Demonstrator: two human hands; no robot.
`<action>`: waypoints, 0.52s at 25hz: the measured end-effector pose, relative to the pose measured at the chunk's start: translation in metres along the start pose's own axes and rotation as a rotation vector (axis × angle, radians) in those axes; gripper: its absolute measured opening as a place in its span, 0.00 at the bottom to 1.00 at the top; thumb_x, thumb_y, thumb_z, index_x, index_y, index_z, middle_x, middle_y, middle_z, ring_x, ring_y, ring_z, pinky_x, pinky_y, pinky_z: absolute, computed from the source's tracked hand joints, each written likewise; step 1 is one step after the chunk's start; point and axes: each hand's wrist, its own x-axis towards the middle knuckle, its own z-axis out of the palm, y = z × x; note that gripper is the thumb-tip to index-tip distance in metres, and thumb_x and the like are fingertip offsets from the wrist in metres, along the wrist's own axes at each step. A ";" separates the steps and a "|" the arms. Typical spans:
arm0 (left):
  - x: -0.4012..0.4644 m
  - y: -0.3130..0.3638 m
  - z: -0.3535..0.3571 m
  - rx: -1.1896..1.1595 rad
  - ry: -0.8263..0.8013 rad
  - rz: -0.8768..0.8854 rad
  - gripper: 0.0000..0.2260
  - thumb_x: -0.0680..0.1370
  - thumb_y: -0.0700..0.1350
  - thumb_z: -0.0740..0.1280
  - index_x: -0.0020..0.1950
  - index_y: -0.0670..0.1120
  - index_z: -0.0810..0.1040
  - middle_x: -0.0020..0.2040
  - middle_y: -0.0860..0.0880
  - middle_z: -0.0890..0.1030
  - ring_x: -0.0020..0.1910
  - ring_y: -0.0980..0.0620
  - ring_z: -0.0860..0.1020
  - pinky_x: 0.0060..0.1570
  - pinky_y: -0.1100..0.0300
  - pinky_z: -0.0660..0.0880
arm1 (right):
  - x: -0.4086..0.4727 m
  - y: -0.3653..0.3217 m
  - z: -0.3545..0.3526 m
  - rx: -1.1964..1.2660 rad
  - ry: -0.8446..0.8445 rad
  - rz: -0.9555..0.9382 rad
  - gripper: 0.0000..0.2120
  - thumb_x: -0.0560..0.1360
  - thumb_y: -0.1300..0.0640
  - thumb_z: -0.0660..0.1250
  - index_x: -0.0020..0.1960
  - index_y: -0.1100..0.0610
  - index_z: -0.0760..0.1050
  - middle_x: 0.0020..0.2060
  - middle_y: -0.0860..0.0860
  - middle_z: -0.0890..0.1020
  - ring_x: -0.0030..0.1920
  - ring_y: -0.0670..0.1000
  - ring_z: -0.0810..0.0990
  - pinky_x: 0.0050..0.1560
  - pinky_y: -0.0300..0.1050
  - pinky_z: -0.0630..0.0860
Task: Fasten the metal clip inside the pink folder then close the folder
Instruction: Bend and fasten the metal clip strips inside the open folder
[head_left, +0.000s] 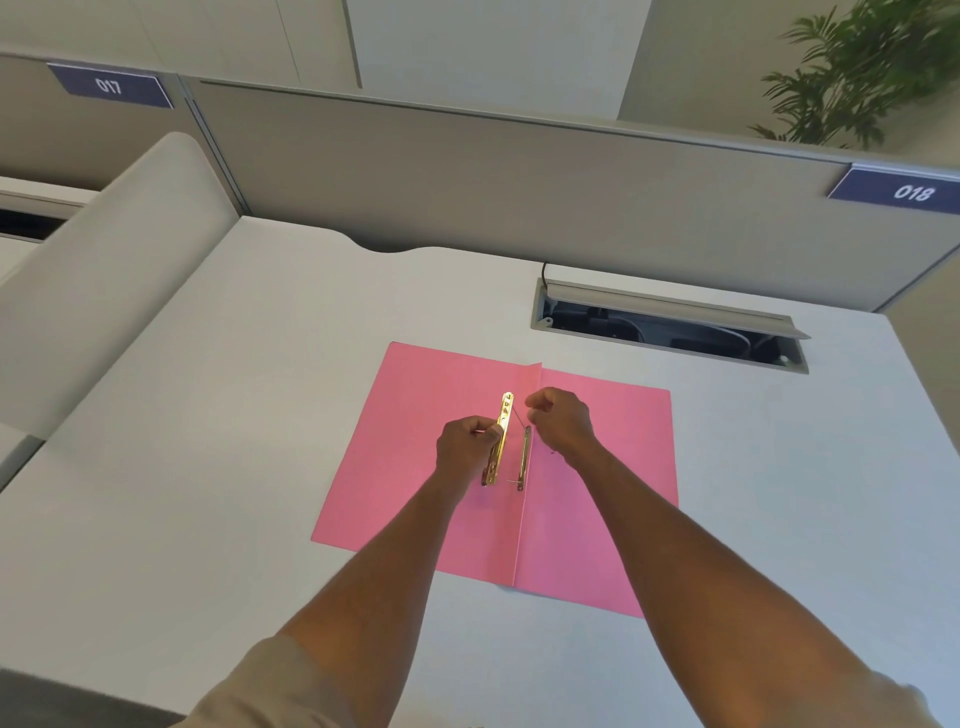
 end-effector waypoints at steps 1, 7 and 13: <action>0.001 -0.002 0.000 -0.012 -0.010 -0.012 0.06 0.78 0.45 0.70 0.48 0.45 0.85 0.36 0.48 0.81 0.35 0.49 0.76 0.41 0.55 0.75 | 0.000 0.001 0.002 -0.001 -0.005 -0.001 0.10 0.76 0.65 0.67 0.56 0.59 0.80 0.55 0.54 0.83 0.52 0.52 0.80 0.50 0.48 0.81; 0.002 -0.008 0.002 -0.127 -0.047 -0.056 0.06 0.78 0.42 0.69 0.48 0.42 0.84 0.31 0.49 0.77 0.30 0.51 0.72 0.35 0.59 0.72 | 0.004 0.006 0.013 -0.021 -0.036 -0.004 0.09 0.76 0.64 0.69 0.54 0.56 0.83 0.54 0.52 0.84 0.50 0.48 0.79 0.53 0.48 0.79; 0.001 -0.009 0.001 -0.212 -0.076 -0.087 0.07 0.80 0.41 0.68 0.52 0.40 0.84 0.36 0.46 0.78 0.31 0.51 0.73 0.34 0.60 0.74 | 0.007 0.003 0.018 -0.032 0.023 0.004 0.09 0.76 0.64 0.68 0.55 0.57 0.80 0.52 0.51 0.83 0.48 0.48 0.78 0.48 0.42 0.75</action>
